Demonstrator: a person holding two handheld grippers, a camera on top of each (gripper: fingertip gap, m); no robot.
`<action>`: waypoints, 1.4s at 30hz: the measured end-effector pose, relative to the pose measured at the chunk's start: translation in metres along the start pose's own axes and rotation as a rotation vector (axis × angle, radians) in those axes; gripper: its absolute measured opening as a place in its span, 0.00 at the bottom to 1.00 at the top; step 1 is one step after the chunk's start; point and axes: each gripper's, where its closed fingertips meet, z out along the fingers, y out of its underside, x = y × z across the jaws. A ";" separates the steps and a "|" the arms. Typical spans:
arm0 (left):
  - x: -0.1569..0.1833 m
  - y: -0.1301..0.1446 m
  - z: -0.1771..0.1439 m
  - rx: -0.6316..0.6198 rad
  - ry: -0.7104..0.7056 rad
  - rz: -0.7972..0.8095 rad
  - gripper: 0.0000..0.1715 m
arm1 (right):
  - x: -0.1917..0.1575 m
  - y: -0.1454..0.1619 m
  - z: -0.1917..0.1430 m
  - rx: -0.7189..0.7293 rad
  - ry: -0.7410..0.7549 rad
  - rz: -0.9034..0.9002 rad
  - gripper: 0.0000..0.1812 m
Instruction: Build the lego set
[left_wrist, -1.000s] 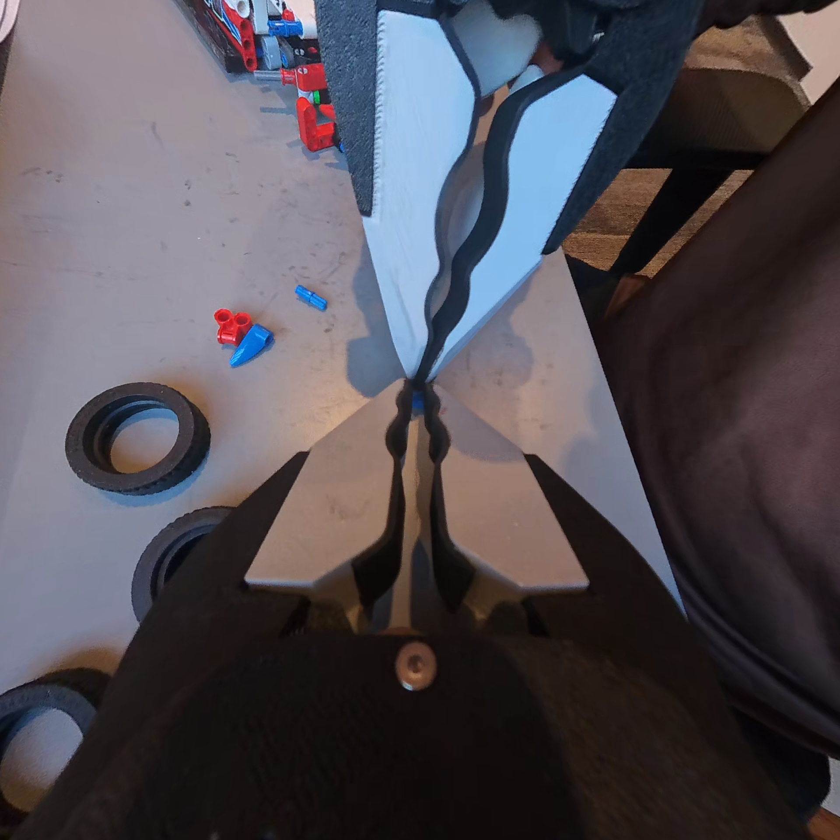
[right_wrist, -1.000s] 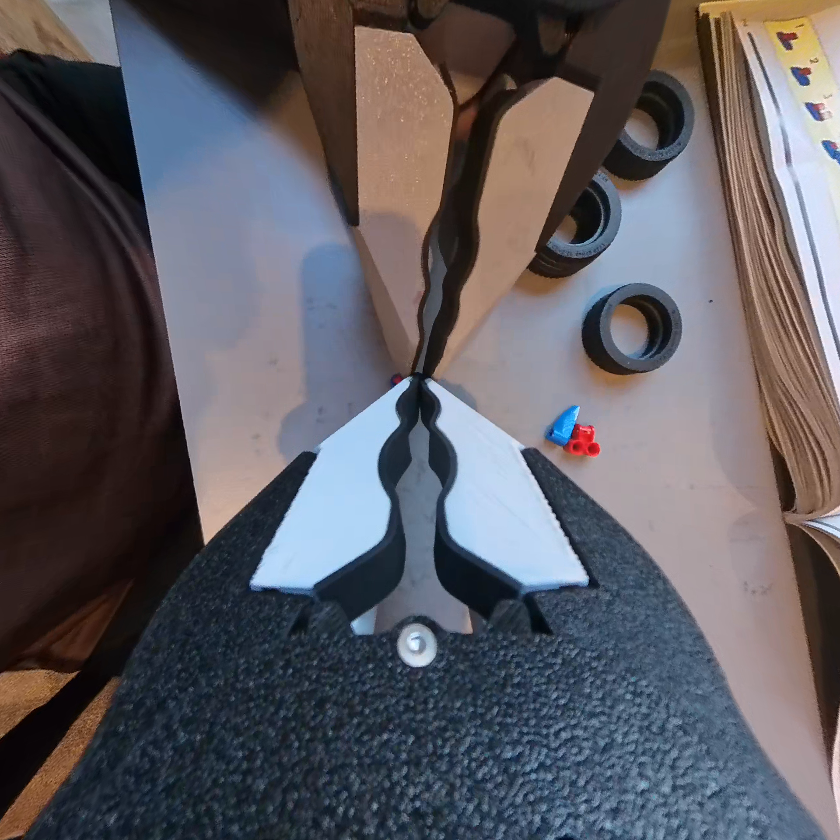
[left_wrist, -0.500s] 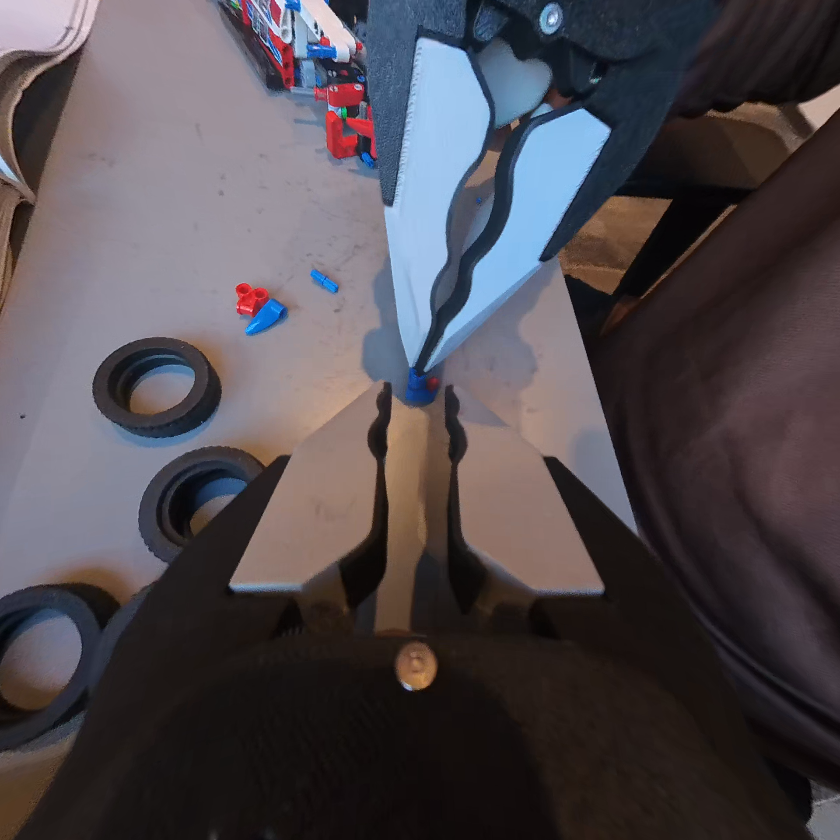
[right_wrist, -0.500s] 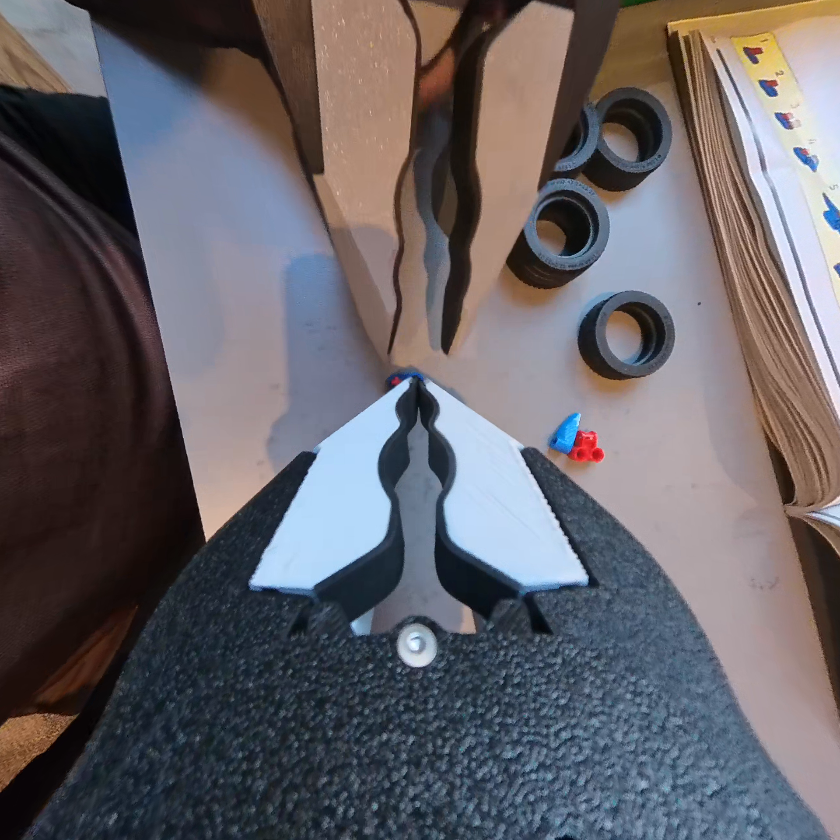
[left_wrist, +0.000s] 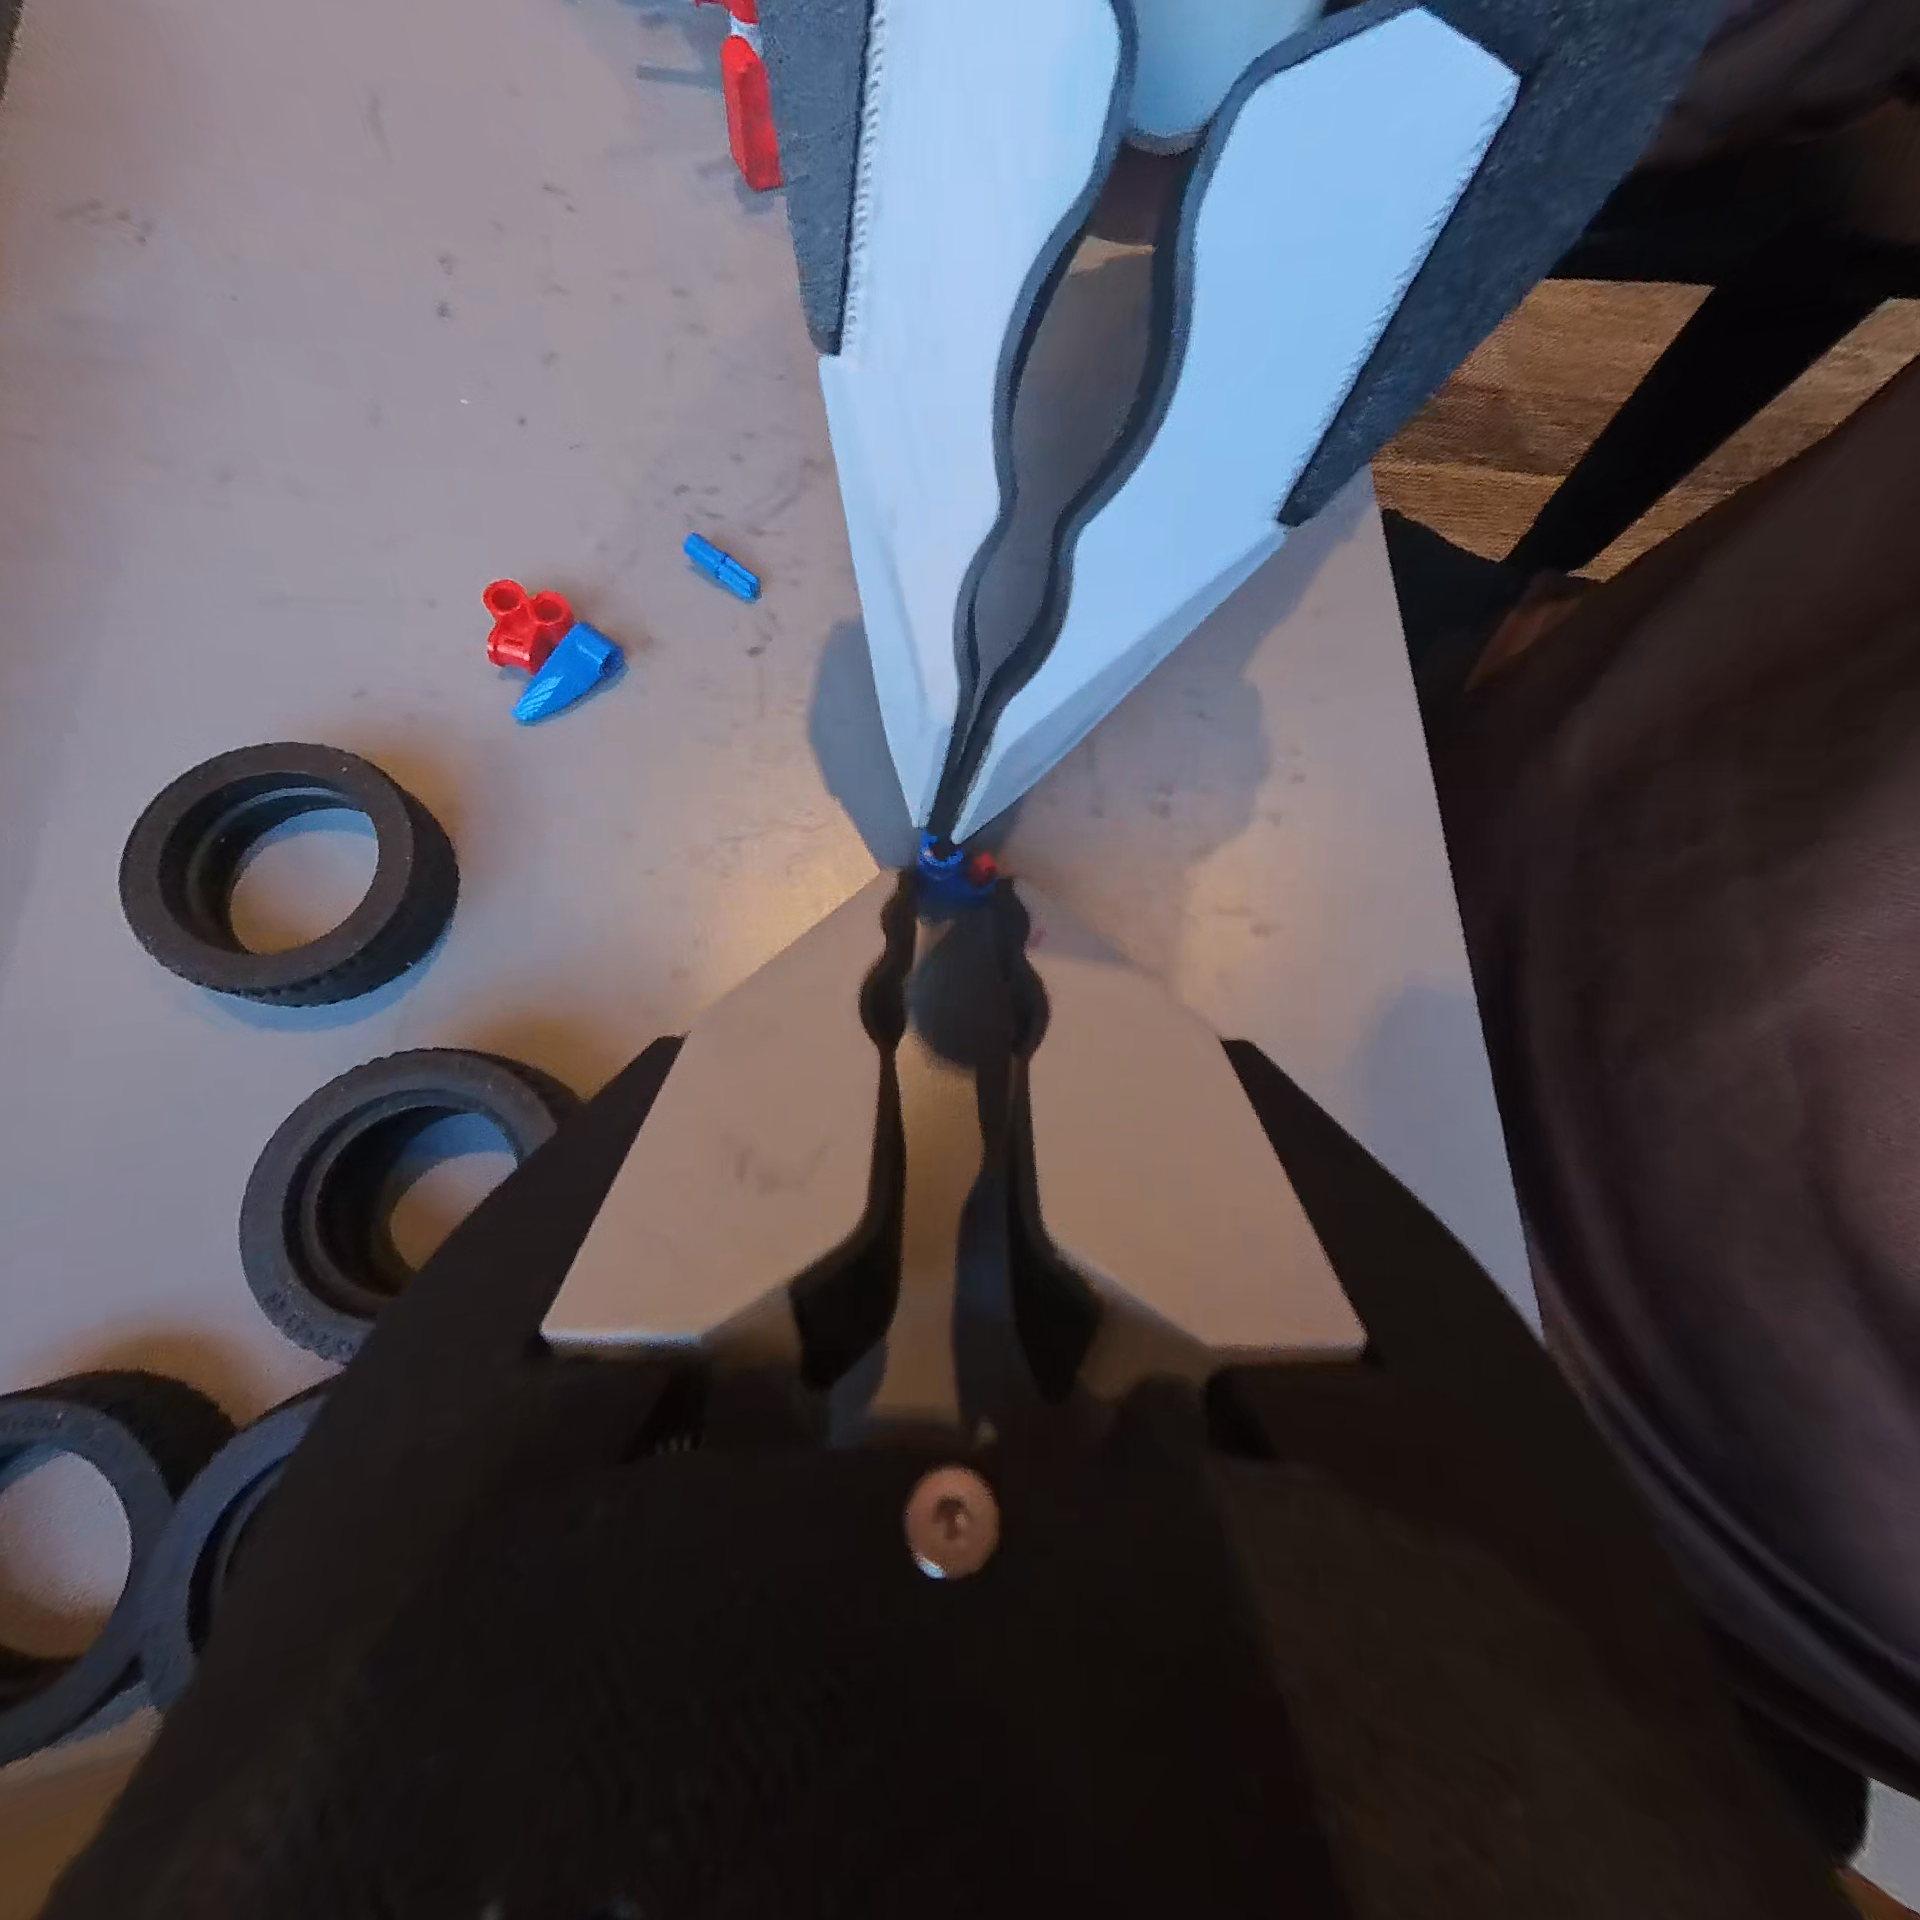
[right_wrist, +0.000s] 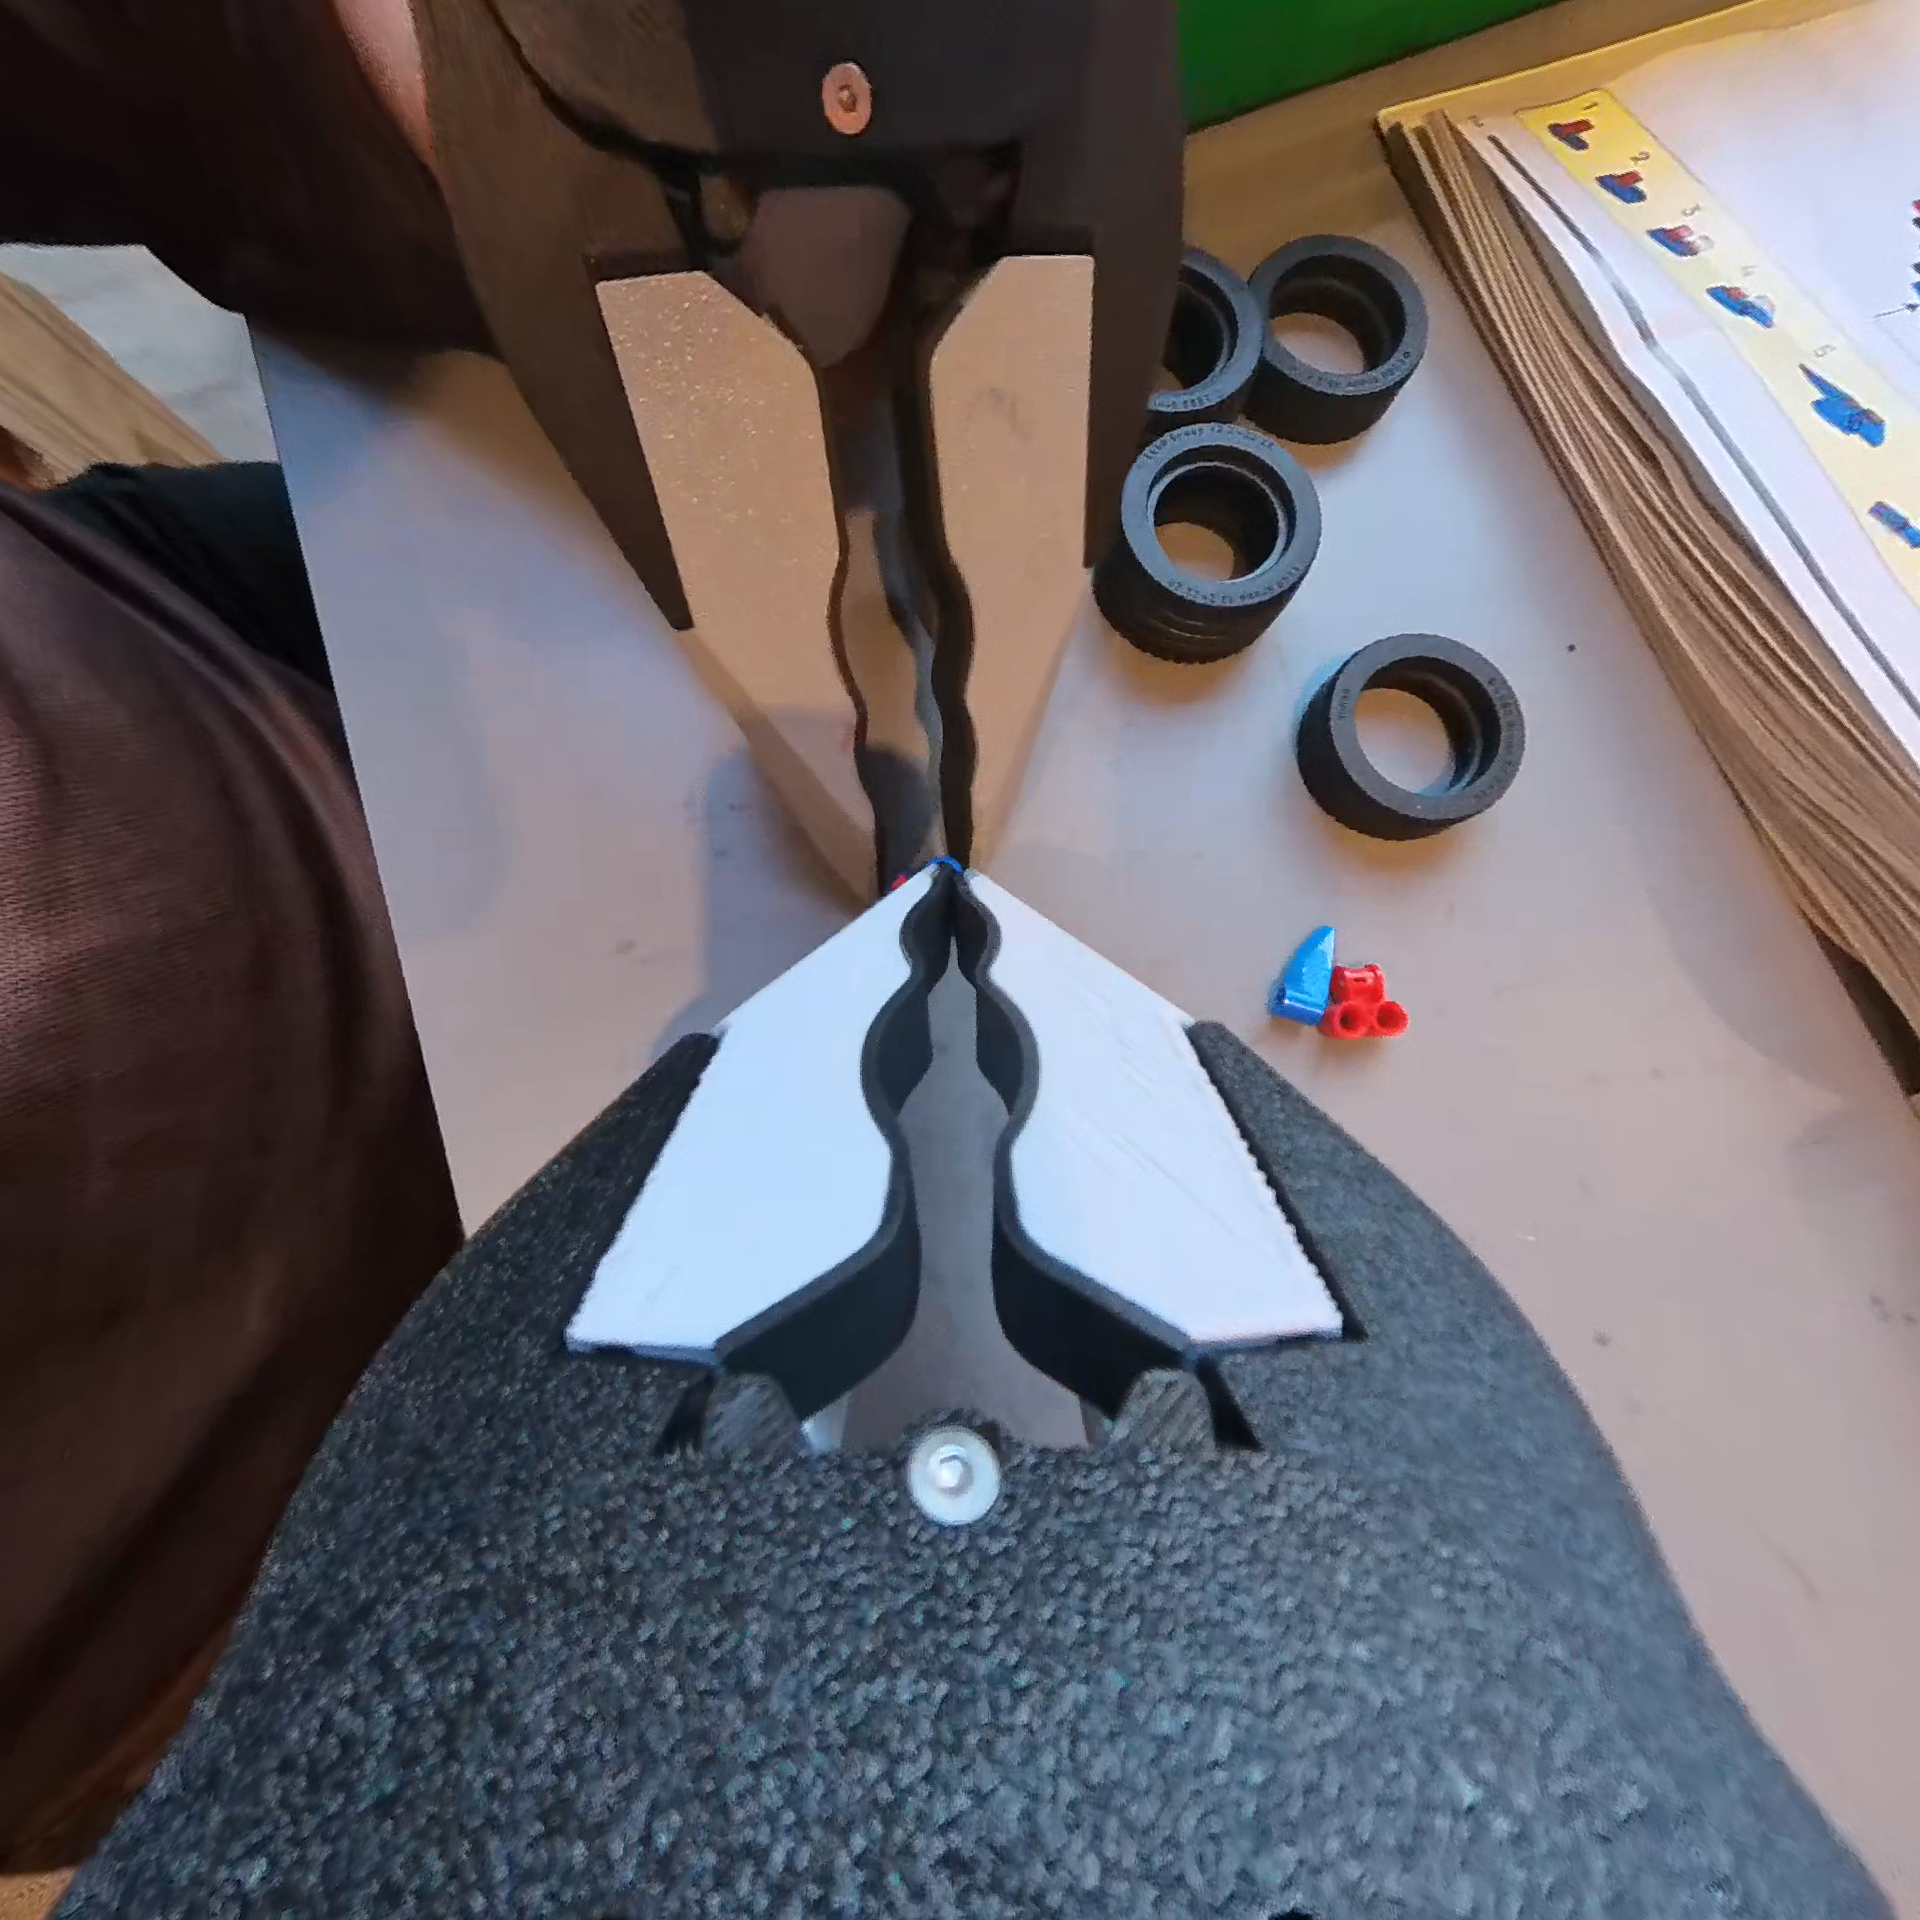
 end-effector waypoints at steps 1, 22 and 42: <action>0.000 0.000 0.000 0.000 -0.003 0.003 0.07 | 0.000 0.000 0.000 0.009 -0.007 0.016 0.00; 0.010 -0.024 -0.017 0.189 0.316 -0.318 0.07 | -0.001 -0.014 -0.018 0.094 0.244 -0.441 0.21; 0.031 -0.012 -0.004 0.059 0.390 -0.366 0.06 | -0.022 0.005 0.002 0.055 0.254 -0.530 0.11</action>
